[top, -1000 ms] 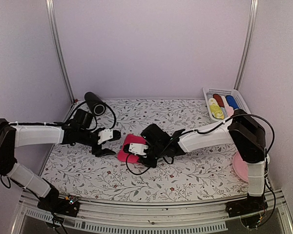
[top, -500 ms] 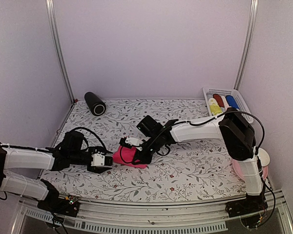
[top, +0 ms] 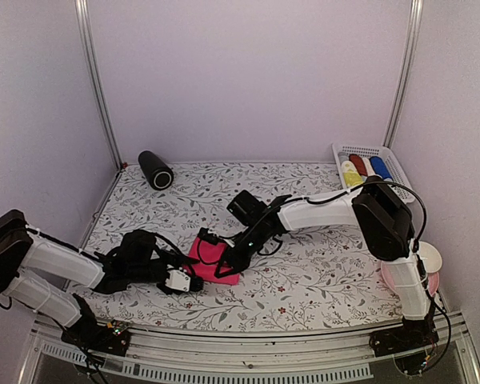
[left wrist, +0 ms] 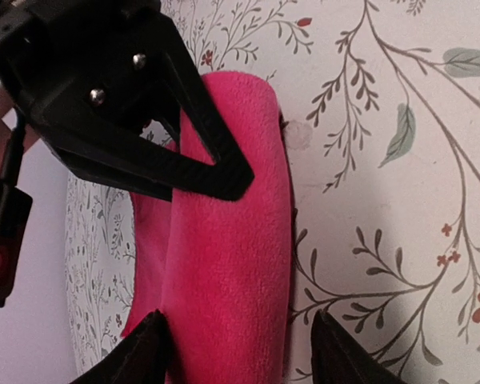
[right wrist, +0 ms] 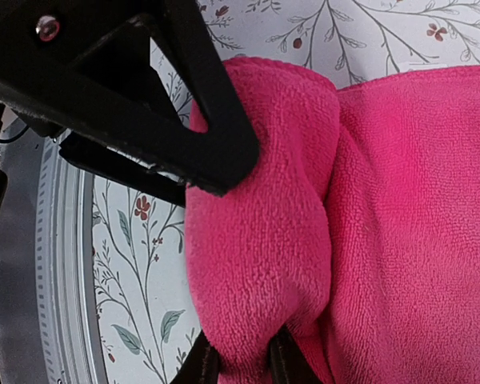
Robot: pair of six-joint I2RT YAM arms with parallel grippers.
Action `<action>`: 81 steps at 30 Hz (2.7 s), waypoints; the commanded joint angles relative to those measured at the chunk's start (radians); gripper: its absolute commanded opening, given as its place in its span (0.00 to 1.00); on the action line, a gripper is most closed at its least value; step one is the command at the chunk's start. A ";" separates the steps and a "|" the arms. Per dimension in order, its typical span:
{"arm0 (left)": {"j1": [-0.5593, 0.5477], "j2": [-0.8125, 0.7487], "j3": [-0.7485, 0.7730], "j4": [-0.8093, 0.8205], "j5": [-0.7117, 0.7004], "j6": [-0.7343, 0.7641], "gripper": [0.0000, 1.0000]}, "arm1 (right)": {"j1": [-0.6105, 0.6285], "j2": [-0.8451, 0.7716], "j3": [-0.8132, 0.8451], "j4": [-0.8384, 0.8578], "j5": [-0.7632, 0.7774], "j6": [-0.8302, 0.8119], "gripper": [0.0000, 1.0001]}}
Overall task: Roll the towels
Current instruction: Roll the towel at the center of the board.
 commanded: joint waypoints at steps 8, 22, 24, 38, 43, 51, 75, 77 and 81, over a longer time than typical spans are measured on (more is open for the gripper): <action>-0.050 0.074 0.004 0.061 -0.097 0.033 0.50 | 0.000 0.068 -0.012 -0.095 -0.049 0.012 0.16; -0.056 0.093 0.101 -0.239 -0.080 0.007 0.02 | -0.019 0.053 -0.012 -0.102 -0.051 -0.002 0.18; -0.054 0.087 0.124 -0.317 -0.057 0.002 0.00 | -0.021 0.049 -0.012 -0.104 -0.043 -0.013 0.20; 0.082 0.272 0.405 -0.738 0.155 -0.100 0.03 | -0.022 -0.257 -0.248 0.154 0.281 -0.103 0.56; 0.122 0.343 0.484 -0.829 0.213 -0.099 0.04 | -0.021 -0.442 -0.524 0.428 0.341 -0.146 0.61; 0.158 0.422 0.567 -0.920 0.267 -0.101 0.04 | 0.061 -0.524 -0.700 0.647 0.495 -0.289 0.62; 0.230 0.573 0.759 -1.129 0.355 -0.078 0.07 | 0.211 -0.259 -0.525 0.637 0.767 -0.481 0.56; 0.230 0.577 0.765 -1.136 0.358 -0.076 0.07 | 0.212 -0.240 -0.516 0.630 0.790 -0.481 0.55; 0.232 0.578 0.774 -1.149 0.361 -0.073 0.12 | 0.211 -0.197 -0.492 0.606 0.840 -0.479 0.48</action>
